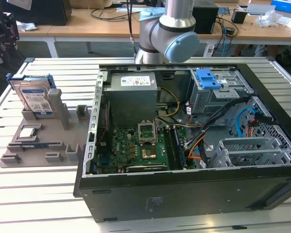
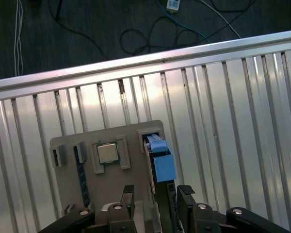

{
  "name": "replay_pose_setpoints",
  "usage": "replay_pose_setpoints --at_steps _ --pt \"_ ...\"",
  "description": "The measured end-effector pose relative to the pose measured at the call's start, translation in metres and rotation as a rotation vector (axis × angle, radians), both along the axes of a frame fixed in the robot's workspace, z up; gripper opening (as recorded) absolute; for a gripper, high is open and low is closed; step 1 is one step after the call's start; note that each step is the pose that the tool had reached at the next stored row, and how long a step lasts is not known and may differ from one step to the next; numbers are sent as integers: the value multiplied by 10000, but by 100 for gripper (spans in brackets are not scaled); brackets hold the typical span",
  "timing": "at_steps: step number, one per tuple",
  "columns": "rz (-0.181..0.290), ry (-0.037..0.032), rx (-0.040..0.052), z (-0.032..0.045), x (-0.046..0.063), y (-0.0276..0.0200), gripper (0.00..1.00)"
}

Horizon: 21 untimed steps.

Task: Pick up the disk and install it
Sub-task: 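Pick up the disk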

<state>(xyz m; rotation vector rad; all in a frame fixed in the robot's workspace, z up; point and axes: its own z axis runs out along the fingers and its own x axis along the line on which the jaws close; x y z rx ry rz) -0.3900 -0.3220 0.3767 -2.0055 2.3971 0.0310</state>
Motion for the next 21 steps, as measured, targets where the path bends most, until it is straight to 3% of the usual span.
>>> replay_pose_setpoints --at_steps 4,14,15,18,19,20,21 --pt "0 -1 0 -8 0 46 48" --pt "0 -1 0 -60 0 231 48" --pt "0 -3 1 -90 0 256 48" --pt "3 0 0 -156 0 265 48" --pt "18 1 -17 -236 -16 258 48" --pt "39 -1 -88 -254 -22 241 48" --pt "132 -3 -483 -266 -23 235 48"
